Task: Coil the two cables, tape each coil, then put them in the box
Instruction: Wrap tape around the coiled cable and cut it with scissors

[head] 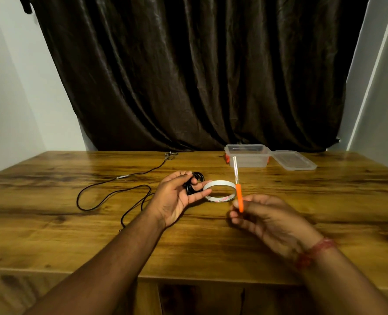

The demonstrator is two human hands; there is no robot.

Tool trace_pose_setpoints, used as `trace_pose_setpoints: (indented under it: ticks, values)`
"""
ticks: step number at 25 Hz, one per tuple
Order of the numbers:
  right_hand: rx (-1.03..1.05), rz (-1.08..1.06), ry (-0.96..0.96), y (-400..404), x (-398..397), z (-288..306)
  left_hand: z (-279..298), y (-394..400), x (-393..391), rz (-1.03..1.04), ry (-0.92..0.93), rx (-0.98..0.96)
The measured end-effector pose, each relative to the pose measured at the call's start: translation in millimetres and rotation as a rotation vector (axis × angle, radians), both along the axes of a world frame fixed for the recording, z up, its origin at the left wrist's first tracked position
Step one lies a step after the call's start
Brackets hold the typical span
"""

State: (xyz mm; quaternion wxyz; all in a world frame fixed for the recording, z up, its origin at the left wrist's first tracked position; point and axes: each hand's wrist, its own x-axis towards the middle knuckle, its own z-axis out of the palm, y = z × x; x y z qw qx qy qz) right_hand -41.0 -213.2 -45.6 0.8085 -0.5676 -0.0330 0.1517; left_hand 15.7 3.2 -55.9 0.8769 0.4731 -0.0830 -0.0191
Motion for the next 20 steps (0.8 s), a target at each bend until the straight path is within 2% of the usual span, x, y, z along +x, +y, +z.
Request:
trace_pose_setpoints:
  ticks: [6,15,20]
  values:
    - [0.0,0.158,0.016,61.4,-1.8,-5.8,-2.6,2.1,5.8,0.044,-0.014,-0.003]
    - [-0.007,0.361,0.011,63.6,-3.4,-8.0,-3.6,1.5,10.0,0.032,-0.024,-0.1]
    - [-0.014,0.337,0.019,63.6,-3.4,-7.5,-3.8,2.6,9.2,0.025,-0.035,-0.112]
